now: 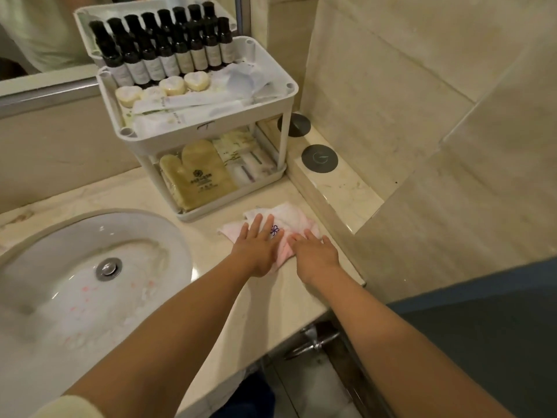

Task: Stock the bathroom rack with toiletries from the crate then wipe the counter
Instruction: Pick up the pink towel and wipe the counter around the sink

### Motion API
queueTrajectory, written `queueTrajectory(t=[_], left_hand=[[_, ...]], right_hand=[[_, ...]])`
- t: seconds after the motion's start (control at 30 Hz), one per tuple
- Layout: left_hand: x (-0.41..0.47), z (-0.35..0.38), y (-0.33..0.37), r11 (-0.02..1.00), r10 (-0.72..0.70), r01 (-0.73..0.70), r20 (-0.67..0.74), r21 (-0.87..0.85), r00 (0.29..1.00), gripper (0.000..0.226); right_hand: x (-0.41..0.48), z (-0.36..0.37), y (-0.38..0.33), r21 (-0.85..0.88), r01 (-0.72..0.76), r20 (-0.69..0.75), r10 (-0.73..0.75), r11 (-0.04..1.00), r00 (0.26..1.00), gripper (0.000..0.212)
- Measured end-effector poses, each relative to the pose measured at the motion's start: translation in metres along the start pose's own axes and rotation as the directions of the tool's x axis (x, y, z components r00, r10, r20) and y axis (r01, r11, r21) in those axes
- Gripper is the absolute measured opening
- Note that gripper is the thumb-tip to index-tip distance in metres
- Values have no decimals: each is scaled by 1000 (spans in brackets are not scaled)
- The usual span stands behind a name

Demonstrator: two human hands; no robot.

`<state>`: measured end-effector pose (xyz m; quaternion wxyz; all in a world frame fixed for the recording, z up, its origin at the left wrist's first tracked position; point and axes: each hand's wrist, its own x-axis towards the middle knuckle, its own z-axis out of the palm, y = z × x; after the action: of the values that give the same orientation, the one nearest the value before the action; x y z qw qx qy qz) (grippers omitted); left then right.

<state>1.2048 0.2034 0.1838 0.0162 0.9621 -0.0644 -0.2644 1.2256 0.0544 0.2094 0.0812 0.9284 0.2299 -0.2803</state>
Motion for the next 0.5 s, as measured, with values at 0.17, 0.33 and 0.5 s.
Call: queueTrajectory(t=[0.17, 0.33, 0.5], left_hand=[[36, -23, -11, 999, 42, -42, 11, 17, 999, 63], [44, -29, -15, 998, 42, -41, 18, -51, 999, 83], [30, -19, -8, 999, 35, -32, -223, 19, 974, 69]], right_hand=[[28, -15, 11, 37, -25, -54, 27, 999, 998, 71], [48, -30, 8, 68, -102, -139, 111, 992, 984, 32], [49, -31, 11, -81, -64, -211, 46, 995, 976, 23]])
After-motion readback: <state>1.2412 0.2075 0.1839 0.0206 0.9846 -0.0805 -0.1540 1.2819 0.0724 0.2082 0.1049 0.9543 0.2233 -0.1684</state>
